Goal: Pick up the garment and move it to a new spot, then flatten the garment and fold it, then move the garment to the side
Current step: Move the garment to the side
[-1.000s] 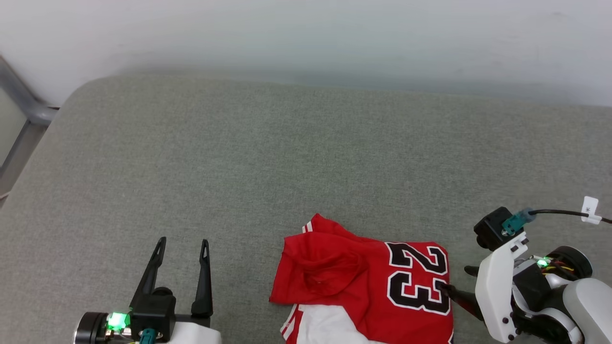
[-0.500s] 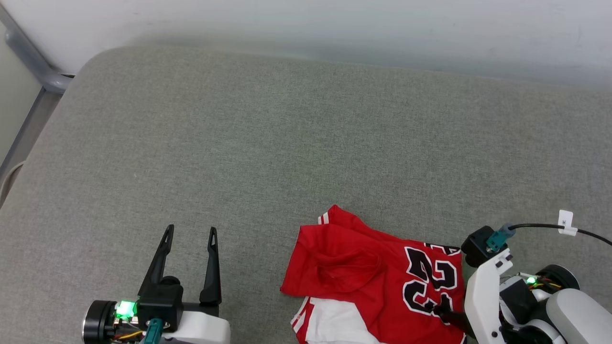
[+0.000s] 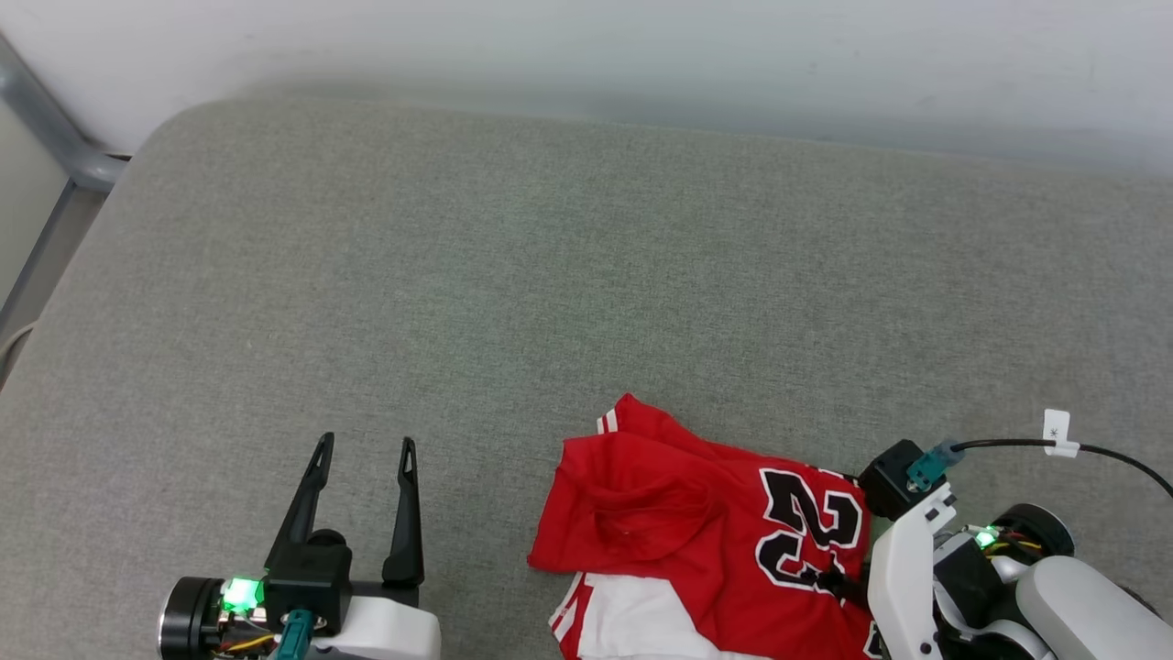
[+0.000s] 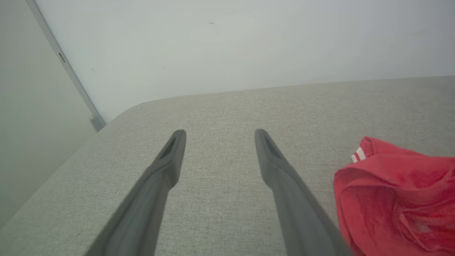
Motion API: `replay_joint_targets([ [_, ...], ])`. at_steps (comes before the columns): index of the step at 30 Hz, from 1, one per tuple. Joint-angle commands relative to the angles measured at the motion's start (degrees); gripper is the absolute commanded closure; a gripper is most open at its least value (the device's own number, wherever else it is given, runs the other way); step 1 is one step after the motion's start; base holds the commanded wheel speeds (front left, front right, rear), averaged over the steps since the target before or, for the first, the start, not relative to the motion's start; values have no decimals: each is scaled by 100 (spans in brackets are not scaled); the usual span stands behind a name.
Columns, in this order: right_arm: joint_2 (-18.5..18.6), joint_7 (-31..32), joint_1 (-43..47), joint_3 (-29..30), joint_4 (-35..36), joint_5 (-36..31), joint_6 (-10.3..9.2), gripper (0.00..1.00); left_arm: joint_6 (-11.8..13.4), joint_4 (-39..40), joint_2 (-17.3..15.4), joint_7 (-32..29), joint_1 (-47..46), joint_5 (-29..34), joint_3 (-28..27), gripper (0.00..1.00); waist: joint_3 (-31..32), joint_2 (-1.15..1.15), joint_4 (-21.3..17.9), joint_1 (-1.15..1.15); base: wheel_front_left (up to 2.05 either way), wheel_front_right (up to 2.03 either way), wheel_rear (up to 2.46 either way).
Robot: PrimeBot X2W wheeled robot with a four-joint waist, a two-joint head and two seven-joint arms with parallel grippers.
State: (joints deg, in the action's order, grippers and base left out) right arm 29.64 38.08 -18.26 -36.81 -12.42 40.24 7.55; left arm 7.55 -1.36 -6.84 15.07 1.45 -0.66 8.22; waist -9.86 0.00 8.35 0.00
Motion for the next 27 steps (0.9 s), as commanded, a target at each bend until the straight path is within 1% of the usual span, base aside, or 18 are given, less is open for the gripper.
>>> replay_joint_targets([
  [1,-3,-98,-88,-66,-19,-22,-13,100,1,0,-19,13,41,24,-8,0,53,0,-51,0,0,0,0],
  [6,187,-385,-237,-72,150,-85,-13,100,20,23,-42,13,119,24,-15,0,122,0,-241,0,0,0,0],
  [11,435,-587,-388,-114,262,-214,-12,100,57,54,-52,13,159,8,-48,0,123,0,-563,0,0,0,0],
  [21,780,-793,-690,328,247,-293,-11,100,66,152,-127,13,60,8,-131,0,-63,0,-1382,0,0,0,0],
  [27,809,-956,-819,768,143,-359,-11,100,128,242,-171,13,-23,57,-164,0,-265,0,-1698,0,0,0,0],
])
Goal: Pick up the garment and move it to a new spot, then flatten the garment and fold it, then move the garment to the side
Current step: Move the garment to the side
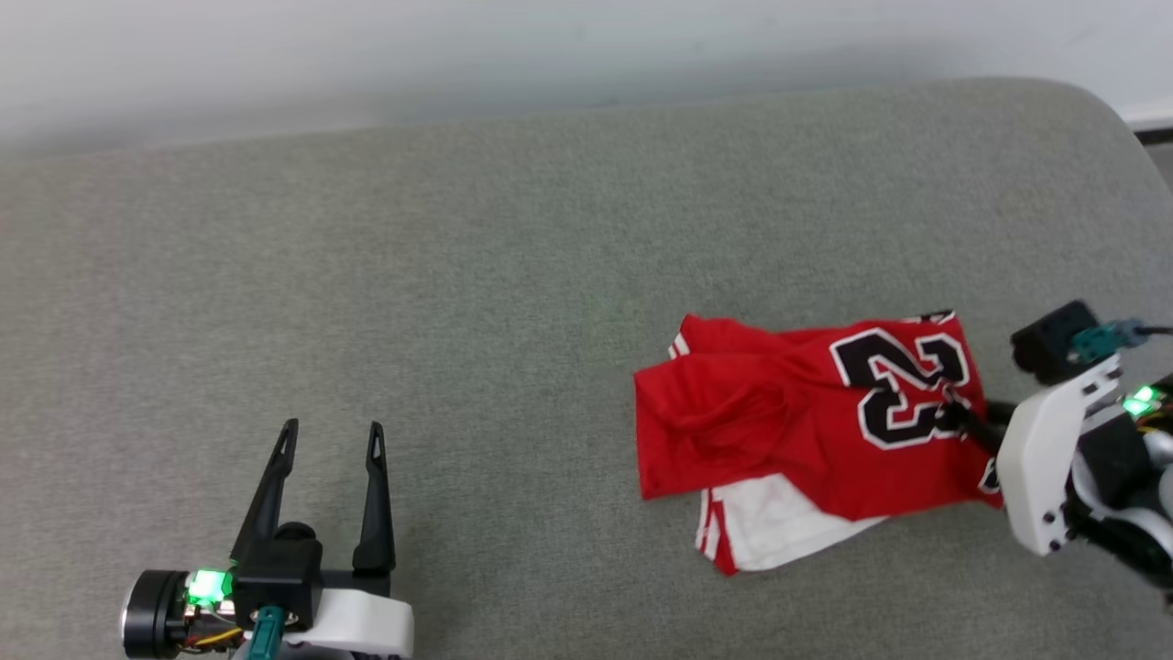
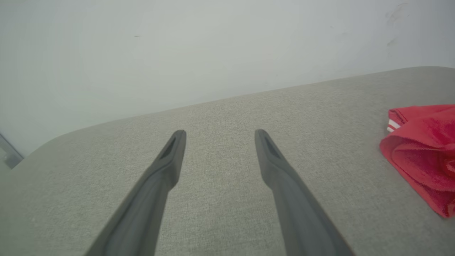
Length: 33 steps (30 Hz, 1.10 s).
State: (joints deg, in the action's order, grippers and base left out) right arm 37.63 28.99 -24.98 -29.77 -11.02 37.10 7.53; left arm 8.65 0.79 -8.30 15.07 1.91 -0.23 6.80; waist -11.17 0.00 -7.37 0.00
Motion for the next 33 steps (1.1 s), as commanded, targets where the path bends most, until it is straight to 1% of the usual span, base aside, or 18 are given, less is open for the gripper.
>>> replay_joint_targets([
  [1,28,-61,-164,143,-7,-66,-9,100,15,44,-41,13,-102,17,-25,0,-183,0,-159,0,0,0,0],
  [8,134,-221,-469,792,-314,-253,-9,100,31,223,-160,13,-353,66,-59,0,-710,0,-265,0,0,0,0],
  [15,402,-353,-944,1575,-1033,-502,-10,100,51,478,-347,13,-713,126,-109,0,-1412,0,-286,0,0,0,0],
  [20,449,-436,-1285,2206,-1533,-725,-10,100,106,681,-471,13,-913,162,-161,0,-1828,0,-299,0,0,0,0],
  [22,417,-430,-1422,2452,-1695,-820,-10,100,153,775,-501,13,-967,187,-150,0,-1960,0,-304,0,0,0,0],
  [23,417,-430,-1422,2452,-1695,-820,-10,100,153,775,-501,13,-967,187,-150,0,-1960,0,-304,0,0,0,0],
  [24,415,-465,-1555,2716,-1855,-915,-10,100,166,849,-536,13,-1014,214,-135,0,-2084,0,-301,0,0,0,0],
  [27,440,-477,-1668,3043,-2070,-1057,-10,100,188,941,-595,13,-1081,230,-100,0,-2221,0,-268,0,0,0,0],
  [33,535,-492,-1881,3495,-2363,-1457,-10,100,257,1068,-677,13,-1122,219,-77,0,-2372,0,-237,0,0,0,0],
])
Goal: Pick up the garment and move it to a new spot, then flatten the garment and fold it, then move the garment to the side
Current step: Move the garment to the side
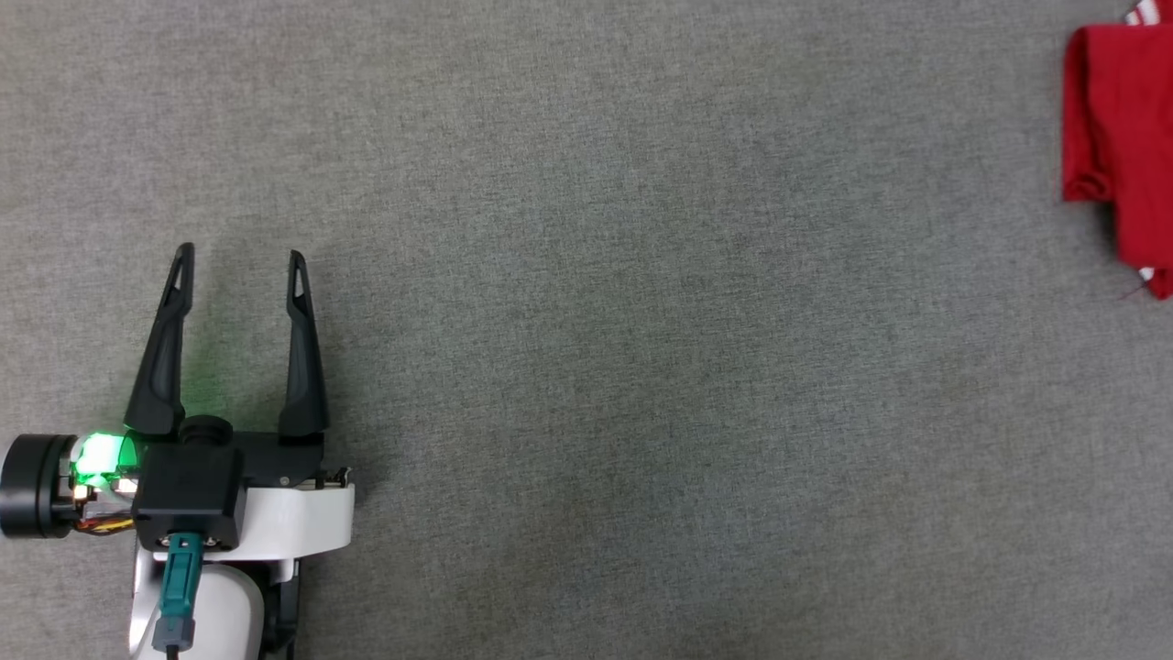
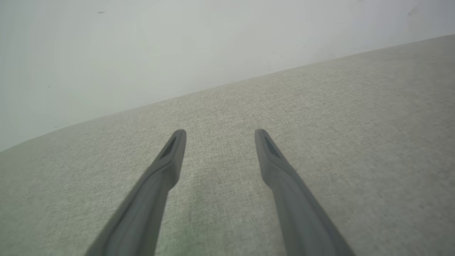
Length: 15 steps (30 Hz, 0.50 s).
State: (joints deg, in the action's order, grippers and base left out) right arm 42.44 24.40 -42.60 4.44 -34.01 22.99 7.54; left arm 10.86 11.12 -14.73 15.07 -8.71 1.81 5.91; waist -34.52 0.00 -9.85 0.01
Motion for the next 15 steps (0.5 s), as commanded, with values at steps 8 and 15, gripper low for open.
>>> replay_joint_targets([
  [8,-140,-180,-267,286,-206,-349,-11,62,131,91,-68,13,-62,-34,40,0,-39,0,23,-1,0,0,0],
  [15,-307,-362,-158,381,-364,-532,-11,0,176,-42,-26,13,88,-105,122,0,432,0,86,-1,0,0,0],
])
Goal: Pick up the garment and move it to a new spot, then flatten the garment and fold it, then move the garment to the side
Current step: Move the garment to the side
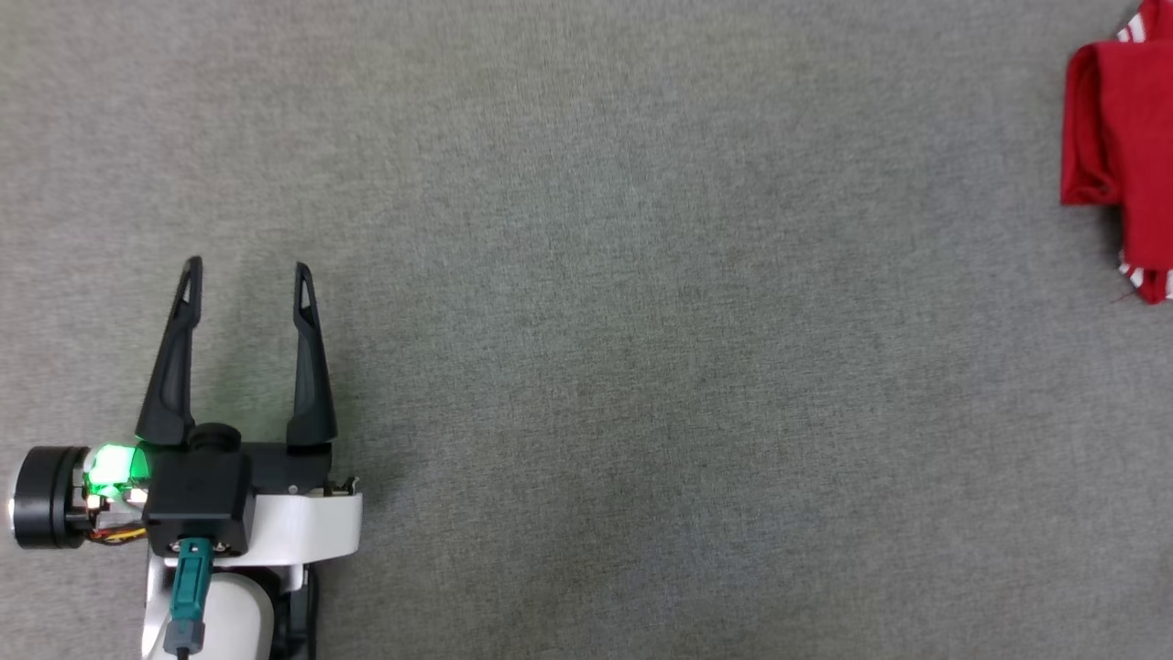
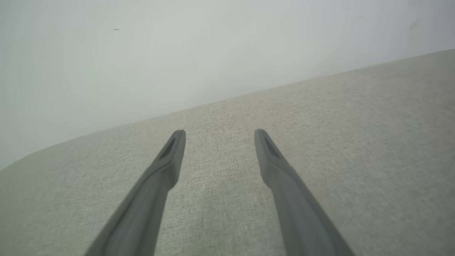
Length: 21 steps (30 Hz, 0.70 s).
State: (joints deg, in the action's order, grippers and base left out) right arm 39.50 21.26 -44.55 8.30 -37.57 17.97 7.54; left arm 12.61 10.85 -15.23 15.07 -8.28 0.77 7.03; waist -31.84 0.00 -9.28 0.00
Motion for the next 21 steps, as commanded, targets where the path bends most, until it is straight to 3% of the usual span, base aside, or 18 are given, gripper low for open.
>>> replay_joint_targets([
  [1,-39,-140,66,-20,37,-38,-10,0,17,-27,32,13,83,-20,12,0,251,0,36,0,0,0,0],
  [14,-341,-1654,700,-457,1316,-42,-10,0,65,-284,183,13,705,-220,58,0,1387,0,241,0,0,0,0],
  [21,-875,-2441,1171,-448,2423,-245,-10,0,23,-458,252,13,887,-279,63,0,1764,0,421,0,0,0,0],
])
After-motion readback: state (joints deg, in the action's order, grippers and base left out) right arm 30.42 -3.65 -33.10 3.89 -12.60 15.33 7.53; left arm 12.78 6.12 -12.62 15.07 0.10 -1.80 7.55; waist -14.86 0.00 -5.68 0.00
